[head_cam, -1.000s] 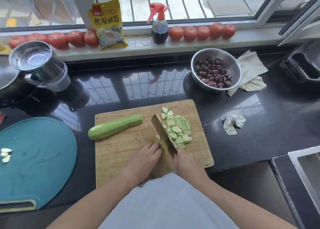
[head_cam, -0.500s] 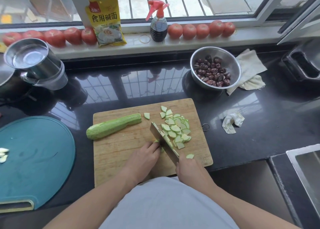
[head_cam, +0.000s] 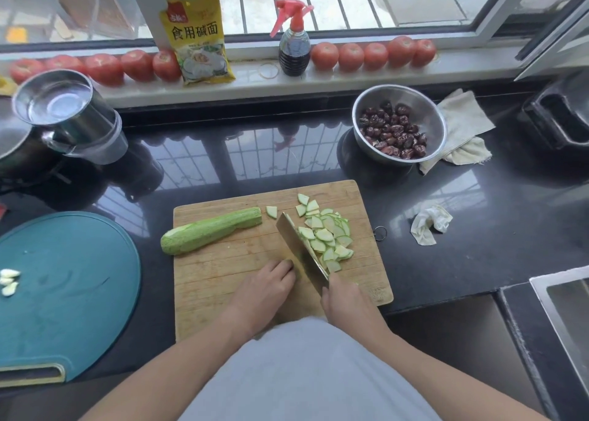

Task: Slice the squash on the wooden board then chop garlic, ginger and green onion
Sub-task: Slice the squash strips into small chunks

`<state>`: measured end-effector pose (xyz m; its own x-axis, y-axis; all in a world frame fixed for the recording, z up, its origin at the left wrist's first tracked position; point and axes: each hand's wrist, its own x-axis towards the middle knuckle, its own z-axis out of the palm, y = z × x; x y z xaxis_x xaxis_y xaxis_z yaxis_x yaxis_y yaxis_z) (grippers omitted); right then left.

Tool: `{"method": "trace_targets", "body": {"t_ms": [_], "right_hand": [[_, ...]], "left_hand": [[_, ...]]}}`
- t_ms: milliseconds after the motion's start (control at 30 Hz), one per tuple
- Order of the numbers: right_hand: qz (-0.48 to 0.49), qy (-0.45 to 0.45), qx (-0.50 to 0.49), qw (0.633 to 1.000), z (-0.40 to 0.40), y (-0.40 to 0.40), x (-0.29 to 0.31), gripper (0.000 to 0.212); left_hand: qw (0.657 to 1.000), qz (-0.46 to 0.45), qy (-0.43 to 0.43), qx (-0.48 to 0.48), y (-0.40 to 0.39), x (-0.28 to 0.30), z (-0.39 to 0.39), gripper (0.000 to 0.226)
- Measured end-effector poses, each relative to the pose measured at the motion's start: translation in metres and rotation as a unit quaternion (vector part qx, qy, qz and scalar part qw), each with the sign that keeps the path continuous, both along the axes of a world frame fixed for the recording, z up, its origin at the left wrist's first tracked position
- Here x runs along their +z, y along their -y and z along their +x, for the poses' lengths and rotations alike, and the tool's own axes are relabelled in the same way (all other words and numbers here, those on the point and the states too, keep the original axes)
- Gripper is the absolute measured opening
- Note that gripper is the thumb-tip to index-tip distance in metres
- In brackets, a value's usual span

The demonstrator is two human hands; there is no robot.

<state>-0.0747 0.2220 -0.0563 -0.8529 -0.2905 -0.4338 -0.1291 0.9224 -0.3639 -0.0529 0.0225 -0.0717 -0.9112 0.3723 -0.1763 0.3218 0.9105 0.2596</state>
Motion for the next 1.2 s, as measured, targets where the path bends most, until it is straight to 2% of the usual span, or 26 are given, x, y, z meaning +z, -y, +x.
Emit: {"method": "trace_targets", "body": {"t_ms": [167,400,500,600,767,933,1000,1200], "right_hand": [[0.027,0.005,0.057,0.998,0.004,-0.001,0.020,0.011],[0.073,0.008,0.049,0.996,0.005,0.005,0.009,0.007],[0.036,0.017,0.005,0.999,-0.003,0.017,-0.003,0.006],[-0.006,0.005,-0.025,1.000,-0.009,0.021,-0.007,0.016],[0.000,-0.008,-0.009,1.000,-0.001,0.003,0.002,0.017],[0.030,0.011,0.053,0.998,0.005,-0.003,0.014,0.010],[0.049,0.037,0.052,0.997,0.004,0.000,0.015,0.010],[0.069,0.027,0.029,0.997,0.008,0.004,0.005,0.010]], "left_hand": [[1.000,-0.014,0.025,-0.002,-0.001,-0.003,0.000,0.042],[0.999,-0.021,0.018,-0.015,-0.002,-0.002,-0.001,0.044],[1.000,-0.016,0.008,-0.015,-0.002,0.002,-0.001,0.039],[1.000,-0.012,0.004,-0.008,-0.003,0.004,-0.001,0.032],[1.000,-0.016,-0.026,-0.005,0.000,0.006,0.001,0.037],[0.999,-0.029,-0.022,-0.003,-0.002,0.005,0.000,0.039],[0.999,-0.031,-0.009,0.001,-0.001,0.002,0.001,0.038],[0.999,-0.038,-0.015,0.002,-0.002,0.005,0.001,0.038]]}}
